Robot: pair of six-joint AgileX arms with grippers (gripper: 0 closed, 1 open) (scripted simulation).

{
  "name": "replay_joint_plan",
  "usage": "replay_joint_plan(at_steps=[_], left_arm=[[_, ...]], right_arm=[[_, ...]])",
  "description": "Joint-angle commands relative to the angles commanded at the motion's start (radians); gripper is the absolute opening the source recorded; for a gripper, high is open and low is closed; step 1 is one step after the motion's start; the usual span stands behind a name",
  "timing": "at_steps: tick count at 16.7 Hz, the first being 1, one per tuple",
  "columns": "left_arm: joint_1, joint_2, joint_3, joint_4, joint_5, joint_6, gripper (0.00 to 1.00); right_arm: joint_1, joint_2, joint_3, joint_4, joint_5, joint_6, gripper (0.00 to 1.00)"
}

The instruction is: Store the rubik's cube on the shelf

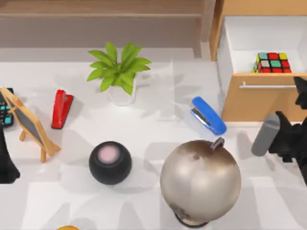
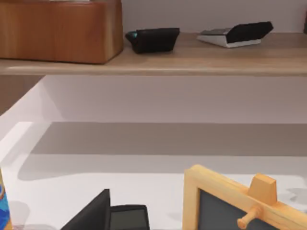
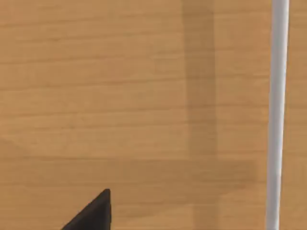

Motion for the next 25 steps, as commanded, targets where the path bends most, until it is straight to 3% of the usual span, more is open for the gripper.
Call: replay_joint_plan(at_steps=[5, 11, 18, 25], left_arm=[[0.0, 0.0, 0.0, 0.0, 0.0, 0.0, 1.0], [0.0, 0.0, 0.0, 0.0, 0.0, 0.0, 1.0], [0.0, 0.0, 0.0, 0.0, 0.0, 0.0, 1.0], [0.0, 0.0, 0.0, 0.0, 0.0, 0.0, 1.0]], right_arm=[[0.034, -0.182, 0.101, -0.356, -0.105, 0.209, 1.0], [0.079, -0.287, 0.382, -0.959, -0.234, 0.533, 1.0], [0.038, -0.171, 0.923, -1.738, -0.317, 0.936, 1.0], [-0.085, 0.11, 1.546, -2.445, -0.328, 1.297, 1.0]])
